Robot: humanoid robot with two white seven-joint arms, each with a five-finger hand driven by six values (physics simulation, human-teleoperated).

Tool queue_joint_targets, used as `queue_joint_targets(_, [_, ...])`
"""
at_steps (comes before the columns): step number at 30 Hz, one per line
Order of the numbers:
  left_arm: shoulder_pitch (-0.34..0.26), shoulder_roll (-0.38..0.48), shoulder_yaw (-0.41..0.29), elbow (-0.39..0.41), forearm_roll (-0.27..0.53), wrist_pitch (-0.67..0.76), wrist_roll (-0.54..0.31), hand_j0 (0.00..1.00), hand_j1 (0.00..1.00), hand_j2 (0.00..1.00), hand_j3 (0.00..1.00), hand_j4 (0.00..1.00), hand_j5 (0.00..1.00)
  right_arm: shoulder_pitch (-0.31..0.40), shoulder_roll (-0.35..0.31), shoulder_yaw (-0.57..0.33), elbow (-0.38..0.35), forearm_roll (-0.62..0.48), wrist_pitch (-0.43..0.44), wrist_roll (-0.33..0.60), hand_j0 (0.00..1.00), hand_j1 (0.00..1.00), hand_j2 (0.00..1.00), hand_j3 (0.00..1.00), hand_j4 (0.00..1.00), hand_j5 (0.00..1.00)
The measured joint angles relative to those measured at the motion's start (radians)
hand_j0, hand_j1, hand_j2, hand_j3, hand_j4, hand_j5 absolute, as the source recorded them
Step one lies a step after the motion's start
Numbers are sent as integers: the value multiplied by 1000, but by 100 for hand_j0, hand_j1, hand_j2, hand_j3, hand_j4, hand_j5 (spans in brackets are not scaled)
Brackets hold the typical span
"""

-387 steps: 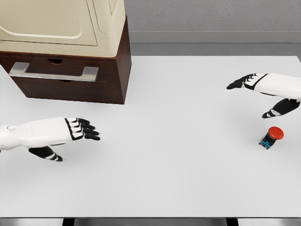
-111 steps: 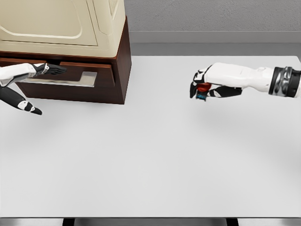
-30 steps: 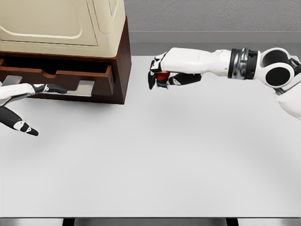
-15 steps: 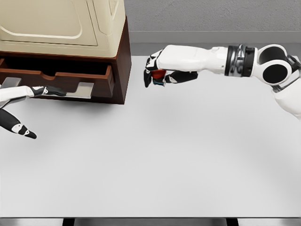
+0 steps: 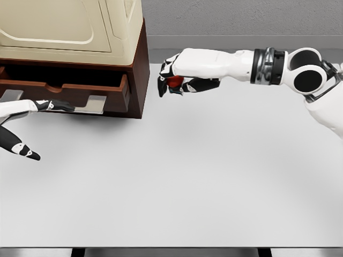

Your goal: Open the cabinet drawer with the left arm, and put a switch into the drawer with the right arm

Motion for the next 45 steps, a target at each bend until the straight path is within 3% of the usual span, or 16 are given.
queue_joint_targets(21, [1, 60, 48, -57, -51, -7, -8, 100, 100, 100, 100, 100, 100, -23, 3, 12, -11, 0, 2, 0, 47, 47, 47, 47, 47, 47])
queue_joint_targets(27, [3, 116, 104, -94, -30, -11, -5, 100, 100, 100, 100, 100, 100, -26, 3, 13, -21, 0, 10, 0, 47, 47, 47, 47, 47, 47])
queue_joint_targets(31, [4, 140, 210, -113, -10, -85, -4, 100, 100, 100, 100, 100, 100, -32, 3, 18, -26, 0, 16, 0, 47, 47, 47, 47, 47, 47])
queue_joint_targets(35, [3, 190, 268, -124, 37, -141, -4, 100, 100, 100, 100, 100, 100, -40, 5, 22, -34, 0, 26, 0, 47, 47, 47, 47, 47, 47])
queue_joint_targets(45, [72, 246, 297, -153, 72, -160, -4, 100, 100, 100, 100, 100, 100, -77, 51, 47, -52, -2, 69, 0, 47, 47, 47, 47, 47, 47])
